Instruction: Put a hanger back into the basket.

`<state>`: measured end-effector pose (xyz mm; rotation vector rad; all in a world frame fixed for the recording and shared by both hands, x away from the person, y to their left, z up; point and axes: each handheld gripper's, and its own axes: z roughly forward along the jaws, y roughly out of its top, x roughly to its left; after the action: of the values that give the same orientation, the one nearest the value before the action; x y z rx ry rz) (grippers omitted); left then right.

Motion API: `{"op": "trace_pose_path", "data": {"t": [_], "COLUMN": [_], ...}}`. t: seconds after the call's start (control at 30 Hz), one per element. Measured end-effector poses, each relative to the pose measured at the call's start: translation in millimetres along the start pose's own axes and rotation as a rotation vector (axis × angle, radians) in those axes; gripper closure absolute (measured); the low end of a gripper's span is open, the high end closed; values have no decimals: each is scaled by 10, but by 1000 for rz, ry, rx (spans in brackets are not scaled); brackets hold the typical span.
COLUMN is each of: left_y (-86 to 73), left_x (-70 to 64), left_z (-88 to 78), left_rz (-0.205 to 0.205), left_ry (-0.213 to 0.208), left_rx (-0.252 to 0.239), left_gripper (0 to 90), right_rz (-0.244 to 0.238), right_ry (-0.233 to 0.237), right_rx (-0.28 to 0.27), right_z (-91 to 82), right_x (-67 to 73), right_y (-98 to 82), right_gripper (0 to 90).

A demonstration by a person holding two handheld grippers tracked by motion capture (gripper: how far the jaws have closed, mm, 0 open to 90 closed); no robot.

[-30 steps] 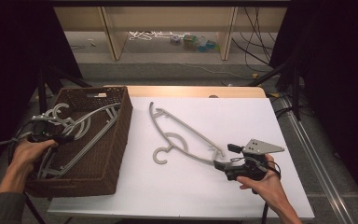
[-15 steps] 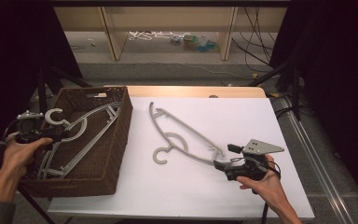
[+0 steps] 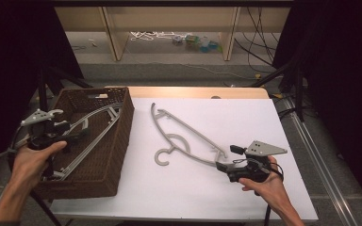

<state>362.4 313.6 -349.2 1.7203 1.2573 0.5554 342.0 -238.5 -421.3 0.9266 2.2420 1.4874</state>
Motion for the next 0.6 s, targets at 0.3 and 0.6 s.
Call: {"op": "trace_pose_path", "data": {"t": [0.3, 0.6], "left_y": [-23, -114], "left_x": [-501, -860], "left_z": [41, 107], "left_rz": [58, 81], "left_ry": [-102, -171], "left_rx": [-67, -116], "left_gripper": [170, 182], "right_rz": [2, -1], "right_ry": [5, 3], "right_rx": [1, -11], "right_z": [6, 21], "right_x": [9, 28], "right_y": [-2, -2], "right_gripper": [165, 165]}}
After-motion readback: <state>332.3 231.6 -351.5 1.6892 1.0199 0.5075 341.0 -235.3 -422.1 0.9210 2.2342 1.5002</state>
